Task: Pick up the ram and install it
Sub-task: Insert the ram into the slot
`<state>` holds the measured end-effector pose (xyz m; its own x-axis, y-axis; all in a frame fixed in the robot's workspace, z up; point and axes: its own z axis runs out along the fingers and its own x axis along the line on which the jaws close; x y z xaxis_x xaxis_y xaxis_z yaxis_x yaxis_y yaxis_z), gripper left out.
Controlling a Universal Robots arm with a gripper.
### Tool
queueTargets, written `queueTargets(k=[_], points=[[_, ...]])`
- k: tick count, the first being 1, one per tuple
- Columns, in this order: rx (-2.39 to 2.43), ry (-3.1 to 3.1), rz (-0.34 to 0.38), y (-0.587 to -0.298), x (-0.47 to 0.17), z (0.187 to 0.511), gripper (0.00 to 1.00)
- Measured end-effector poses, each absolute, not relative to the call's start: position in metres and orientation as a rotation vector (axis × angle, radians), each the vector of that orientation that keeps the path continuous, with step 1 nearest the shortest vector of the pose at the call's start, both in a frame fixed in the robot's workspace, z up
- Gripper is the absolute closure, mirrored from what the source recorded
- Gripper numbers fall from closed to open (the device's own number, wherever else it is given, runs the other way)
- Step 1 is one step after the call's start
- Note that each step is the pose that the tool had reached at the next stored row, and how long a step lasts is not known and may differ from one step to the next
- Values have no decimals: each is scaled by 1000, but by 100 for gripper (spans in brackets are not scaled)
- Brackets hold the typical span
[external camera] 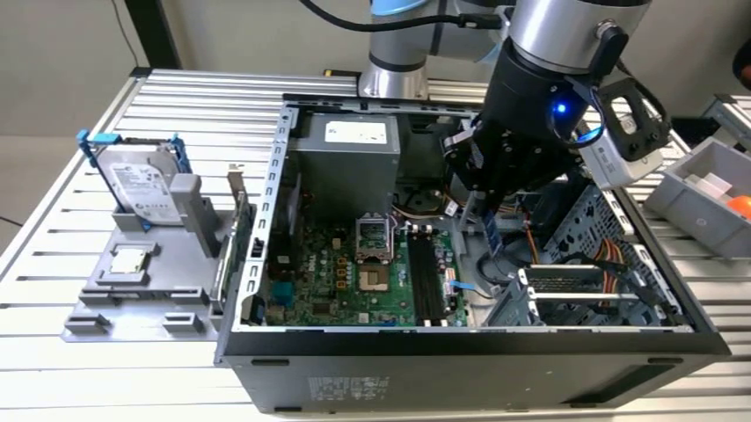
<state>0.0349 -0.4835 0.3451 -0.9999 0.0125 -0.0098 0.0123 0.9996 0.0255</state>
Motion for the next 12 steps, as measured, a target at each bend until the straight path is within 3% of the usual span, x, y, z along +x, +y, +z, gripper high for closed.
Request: queueTargets(k=[12], points=[[20,3131,40,-483,26,336,100]])
